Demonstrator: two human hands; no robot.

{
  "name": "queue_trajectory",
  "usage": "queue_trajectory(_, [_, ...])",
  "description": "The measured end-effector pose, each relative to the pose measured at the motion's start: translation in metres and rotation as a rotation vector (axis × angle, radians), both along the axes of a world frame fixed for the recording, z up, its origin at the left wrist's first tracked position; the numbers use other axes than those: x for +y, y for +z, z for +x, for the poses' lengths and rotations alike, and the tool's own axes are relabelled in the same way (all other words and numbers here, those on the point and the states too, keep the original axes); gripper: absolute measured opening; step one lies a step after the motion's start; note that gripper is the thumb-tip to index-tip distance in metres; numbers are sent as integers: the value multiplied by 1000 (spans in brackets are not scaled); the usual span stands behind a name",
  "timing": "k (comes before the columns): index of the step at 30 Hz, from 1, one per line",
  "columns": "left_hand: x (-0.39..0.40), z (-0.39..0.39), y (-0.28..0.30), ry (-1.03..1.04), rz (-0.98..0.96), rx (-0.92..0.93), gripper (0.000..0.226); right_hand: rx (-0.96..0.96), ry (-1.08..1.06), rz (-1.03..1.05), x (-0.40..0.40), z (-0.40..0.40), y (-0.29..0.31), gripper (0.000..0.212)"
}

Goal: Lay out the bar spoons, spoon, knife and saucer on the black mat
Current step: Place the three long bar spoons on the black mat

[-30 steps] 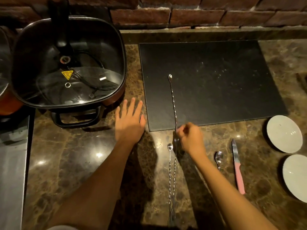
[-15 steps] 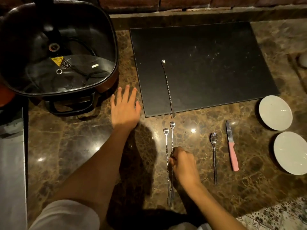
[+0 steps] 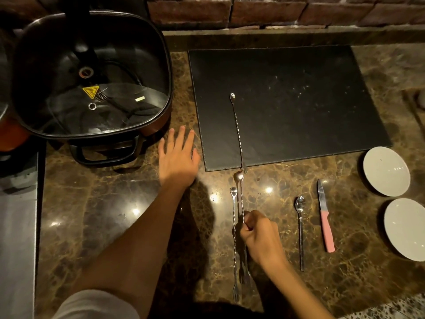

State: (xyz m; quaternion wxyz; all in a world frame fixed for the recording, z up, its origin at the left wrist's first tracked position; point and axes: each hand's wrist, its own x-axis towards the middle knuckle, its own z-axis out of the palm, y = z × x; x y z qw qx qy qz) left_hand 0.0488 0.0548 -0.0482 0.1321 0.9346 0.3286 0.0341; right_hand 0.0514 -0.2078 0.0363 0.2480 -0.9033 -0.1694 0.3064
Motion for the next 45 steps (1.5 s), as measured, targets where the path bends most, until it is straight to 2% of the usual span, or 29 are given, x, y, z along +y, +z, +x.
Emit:
queue_trajectory(6, [0,0,-4,5,30,-47,57,-79,-13,101,62,59,4,16])
queue_trajectory(10, [-2,-3,-9,-2,93,-102,55,-116,-34,58,121,112,-5,5])
queue_trajectory(14, [-3,-4,-12,-7,150,-111,53,-161,-43,26,165,145,-7,14])
queue_trajectory(20, [-3,-1,-9,12,103,-56,57,-204,-36,-41,183,157,-11,17])
queue_trajectory(27, [-4,-2,-1,13,91,-29,58,-241,-13,-46,177,149,-12,13])
queue_trajectory(30, [-5,-3,-1,10,112,-32,57,-242,-43,28,165,147,-6,11])
queue_trajectory(36, [-6,-4,-6,7,117,-76,54,-88,-84,148,91,89,3,7])
queue_trajectory(39, [-4,-3,-6,6,76,-67,55,-24,-95,109,47,46,2,6])
queue_trajectory(45, [-2,-2,-1,10,0,-21,58,-19,3,-83,-5,-19,-7,24])
